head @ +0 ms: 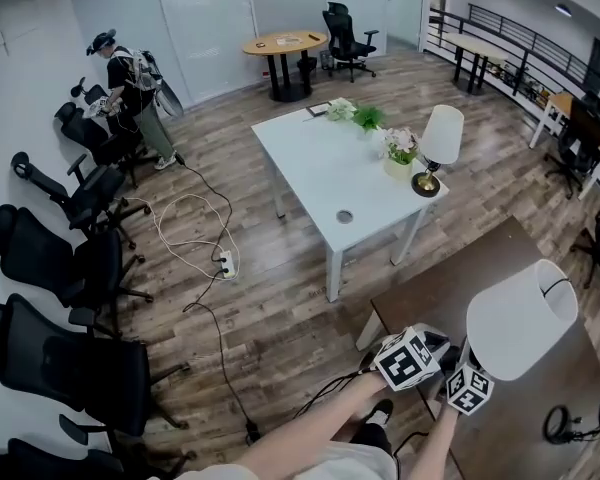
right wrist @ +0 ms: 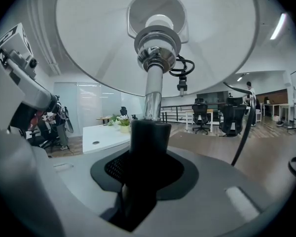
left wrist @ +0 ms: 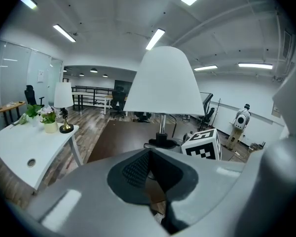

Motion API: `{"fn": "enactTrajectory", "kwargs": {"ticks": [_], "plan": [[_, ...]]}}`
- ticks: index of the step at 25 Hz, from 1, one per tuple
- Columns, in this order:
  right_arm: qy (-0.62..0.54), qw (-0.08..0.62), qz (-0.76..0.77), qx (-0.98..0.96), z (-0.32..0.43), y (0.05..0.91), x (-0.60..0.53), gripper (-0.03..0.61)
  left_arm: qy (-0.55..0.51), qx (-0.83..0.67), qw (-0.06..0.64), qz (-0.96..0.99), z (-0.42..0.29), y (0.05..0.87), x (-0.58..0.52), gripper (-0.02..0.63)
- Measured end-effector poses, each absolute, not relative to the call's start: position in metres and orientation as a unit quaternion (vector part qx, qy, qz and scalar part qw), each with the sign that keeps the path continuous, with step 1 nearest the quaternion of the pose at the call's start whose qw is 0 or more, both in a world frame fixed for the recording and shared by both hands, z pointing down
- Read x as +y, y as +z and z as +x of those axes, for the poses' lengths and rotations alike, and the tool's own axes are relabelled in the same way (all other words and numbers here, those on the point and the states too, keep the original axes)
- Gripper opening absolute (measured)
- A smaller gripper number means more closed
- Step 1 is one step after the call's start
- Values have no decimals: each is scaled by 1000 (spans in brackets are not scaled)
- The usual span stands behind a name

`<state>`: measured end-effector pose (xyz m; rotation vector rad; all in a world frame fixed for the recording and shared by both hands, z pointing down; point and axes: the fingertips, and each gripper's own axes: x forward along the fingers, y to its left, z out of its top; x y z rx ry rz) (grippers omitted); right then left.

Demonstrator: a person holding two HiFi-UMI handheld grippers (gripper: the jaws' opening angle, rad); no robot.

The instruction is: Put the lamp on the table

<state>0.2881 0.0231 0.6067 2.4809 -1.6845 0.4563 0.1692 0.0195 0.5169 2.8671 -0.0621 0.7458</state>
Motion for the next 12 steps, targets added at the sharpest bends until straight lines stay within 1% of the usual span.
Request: {"fn": "enactTrajectory", "kwargs": {"ticks": [3, 8, 12], "plan": [[145, 62, 802, -576, 305, 607, 1, 152, 255, -24, 79, 963, 196, 516, 1, 0], [140, 71, 792, -590, 339, 602, -3, 152, 247, -31, 101, 963, 243, 504, -8, 0], [134, 83, 778, -608, 363, 611, -19, 152, 241, -41, 100, 965, 270, 497, -19, 0]]}}
